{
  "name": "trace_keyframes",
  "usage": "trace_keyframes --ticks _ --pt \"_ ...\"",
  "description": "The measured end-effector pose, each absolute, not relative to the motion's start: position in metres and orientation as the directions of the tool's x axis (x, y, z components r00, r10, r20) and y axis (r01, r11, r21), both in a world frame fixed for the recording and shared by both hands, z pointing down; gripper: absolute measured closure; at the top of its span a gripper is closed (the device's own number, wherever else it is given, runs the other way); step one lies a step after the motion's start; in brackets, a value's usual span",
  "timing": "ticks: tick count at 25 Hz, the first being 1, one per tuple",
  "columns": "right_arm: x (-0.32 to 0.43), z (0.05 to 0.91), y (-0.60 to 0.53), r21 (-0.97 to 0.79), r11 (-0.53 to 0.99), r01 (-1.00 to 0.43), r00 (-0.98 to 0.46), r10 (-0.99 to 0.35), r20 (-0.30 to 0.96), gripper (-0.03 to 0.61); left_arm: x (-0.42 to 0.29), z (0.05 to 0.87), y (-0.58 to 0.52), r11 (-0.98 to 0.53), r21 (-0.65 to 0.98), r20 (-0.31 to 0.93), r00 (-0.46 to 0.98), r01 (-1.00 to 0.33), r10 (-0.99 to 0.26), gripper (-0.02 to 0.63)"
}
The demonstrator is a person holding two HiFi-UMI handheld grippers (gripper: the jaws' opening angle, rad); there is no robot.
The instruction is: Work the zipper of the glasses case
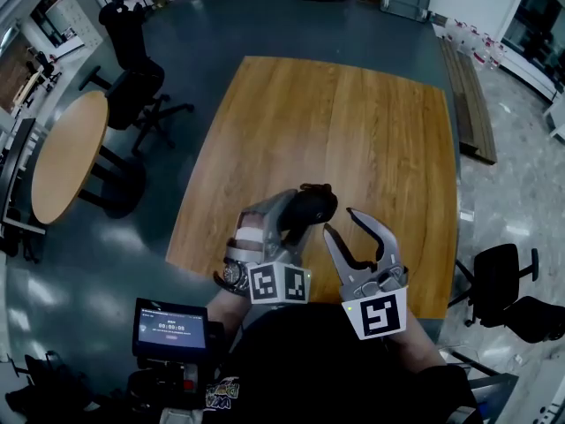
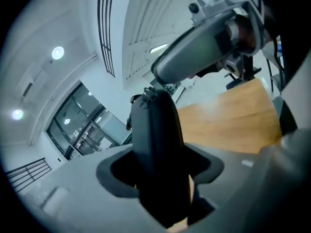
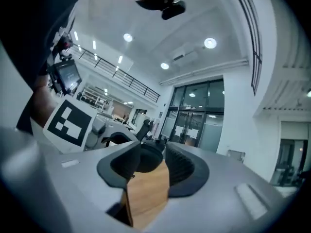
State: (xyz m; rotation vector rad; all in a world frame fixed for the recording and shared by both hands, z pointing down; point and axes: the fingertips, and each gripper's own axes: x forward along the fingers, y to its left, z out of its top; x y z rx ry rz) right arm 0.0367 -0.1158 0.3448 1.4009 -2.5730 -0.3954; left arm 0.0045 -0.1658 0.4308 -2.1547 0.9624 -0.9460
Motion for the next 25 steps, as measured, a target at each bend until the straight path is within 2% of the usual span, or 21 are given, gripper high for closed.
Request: trace_keyframes --ticks 2,8,11,14,15,16,25 --pt "0.028 0.357 -0.114 0.423 0.500 -0.756 -0.510 -0.854 0.099 0.414 0.003 0.437 -0.169 -0.561 -0.740 0.384 0.453 -0.371 -0.805 0.339" --pt "0.004 0.376 -0.122 0.631 0.417 -0.654 -0.424 -0.893 0.151 0.414 -0.001 0.452 -0.174 -0.551 -0.769 0.430 0.375 -0.325 -0.821 0.339" --pt "0.005 0.380 -0.124 0.685 0.392 -0.614 -0.386 -0.906 0.172 0.451 -0.003 0.455 -0.173 -0.529 -0.803 0.428 0.353 -0.275 -0.832 0.339" --pt "0.006 0.388 -0.125 0.693 0.403 -0.598 -0.368 -0.906 0.210 0.490 -0.006 0.459 -0.172 -0.511 -0.823 0.418 0.344 -0.249 -0.841 0.341" --pt "0.008 0.389 -0.124 0.683 0.405 -0.608 -0.365 -0.906 0.213 0.543 -0.008 0.460 -0.171 -0.516 -0.820 0.423 0.345 -0.247 -0.838 0.345" --pt "0.010 0.388 -0.124 0.670 0.405 -0.622 -0.363 -0.907 0.212 0.557 -0.009 0.460 -0.170 -0.523 -0.815 0.427 0.350 -0.250 -0.833 0.347" --pt "0.019 0.381 -0.123 0.576 0.428 -0.697 -0.396 -0.899 0.189 0.566 -0.011 0.454 -0.162 -0.520 -0.801 0.385 0.411 -0.297 -0.827 0.353"
